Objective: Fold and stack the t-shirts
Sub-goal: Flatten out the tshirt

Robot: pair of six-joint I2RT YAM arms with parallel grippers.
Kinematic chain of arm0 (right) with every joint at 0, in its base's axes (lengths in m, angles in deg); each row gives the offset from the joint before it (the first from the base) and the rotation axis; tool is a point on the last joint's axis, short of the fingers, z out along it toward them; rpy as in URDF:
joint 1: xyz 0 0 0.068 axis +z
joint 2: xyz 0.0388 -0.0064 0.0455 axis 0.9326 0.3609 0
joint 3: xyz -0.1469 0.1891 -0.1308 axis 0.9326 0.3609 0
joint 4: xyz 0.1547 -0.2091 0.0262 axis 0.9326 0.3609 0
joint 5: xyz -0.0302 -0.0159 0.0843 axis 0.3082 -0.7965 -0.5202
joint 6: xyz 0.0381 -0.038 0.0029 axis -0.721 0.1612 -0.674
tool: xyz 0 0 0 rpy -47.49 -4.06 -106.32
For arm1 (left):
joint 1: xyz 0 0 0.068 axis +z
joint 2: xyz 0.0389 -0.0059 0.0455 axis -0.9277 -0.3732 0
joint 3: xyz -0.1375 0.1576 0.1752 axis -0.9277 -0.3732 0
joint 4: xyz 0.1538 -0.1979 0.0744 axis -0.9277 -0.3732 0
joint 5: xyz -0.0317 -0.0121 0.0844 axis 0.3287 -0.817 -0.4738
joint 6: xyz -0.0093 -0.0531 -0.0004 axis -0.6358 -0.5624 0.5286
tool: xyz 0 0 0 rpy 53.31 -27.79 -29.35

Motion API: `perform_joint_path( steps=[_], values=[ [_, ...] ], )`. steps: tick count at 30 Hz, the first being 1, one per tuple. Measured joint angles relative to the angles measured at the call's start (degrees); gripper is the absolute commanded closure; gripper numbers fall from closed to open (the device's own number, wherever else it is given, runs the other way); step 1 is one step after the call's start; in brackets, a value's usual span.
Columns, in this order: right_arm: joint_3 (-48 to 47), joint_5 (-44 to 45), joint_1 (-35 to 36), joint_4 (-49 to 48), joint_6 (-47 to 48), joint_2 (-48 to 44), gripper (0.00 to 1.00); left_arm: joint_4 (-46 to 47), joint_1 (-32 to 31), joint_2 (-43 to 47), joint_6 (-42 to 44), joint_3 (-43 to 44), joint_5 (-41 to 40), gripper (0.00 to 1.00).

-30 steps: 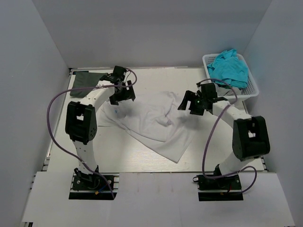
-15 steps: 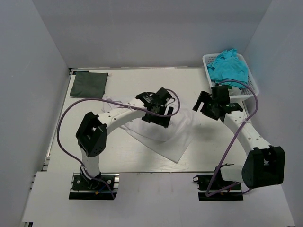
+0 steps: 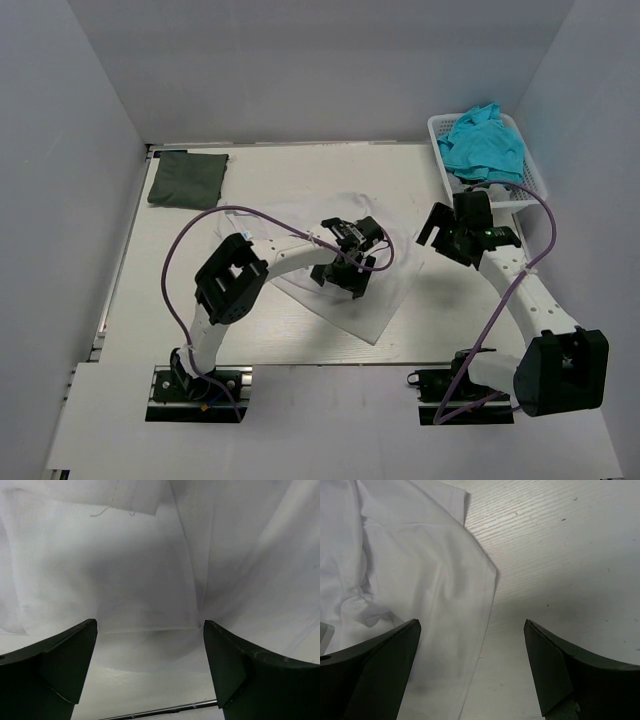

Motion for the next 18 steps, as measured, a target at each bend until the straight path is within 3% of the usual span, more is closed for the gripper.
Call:
perform_joint_path(
  steps=[2, 5, 6, 9, 10, 12, 18],
  values=[
    [0.2, 0.02, -0.17, 0.48, 0.0, 0.0, 0.1, -0.02, 0.0, -0.59, -0.28, 0.52, -0.04, 0.06],
    [0.22, 0.04, -0.5, 0.81, 0.02, 0.0, 0.1, -0.13, -0.17, -1.81, -0.9, 1.62, -0.57, 0.27],
    [0.24, 0.09, -0.59, 0.81, 0.02, 0.0, 0.1, -0.31, -0.28, -2.12, -1.07, 1.84, -0.92, 0.41],
    [0.26, 0.2, -0.68, 0.83, 0.02, 0.0, 0.1, -0.72, -0.55, -2.45, -1.36, 1.92, -1.53, 0.67],
    [0.28, 0.2, -0.7, 0.87, 0.02, 0.0, 0.1, -0.85, -0.59, -2.45, -1.38, 1.95, -1.75, 0.84],
    [0.28, 0.2, -0.7, 0.94, 0.02, 0.0, 0.1, -1.01, -0.68, -2.45, -1.64, 1.95, -2.16, 0.99],
    [0.33, 0.15, -0.74, 0.76, 0.68, 0.17, 0.1, -2.86, -0.68, -2.05, -3.1, 2.25, -3.93, 1.0]
  ],
)
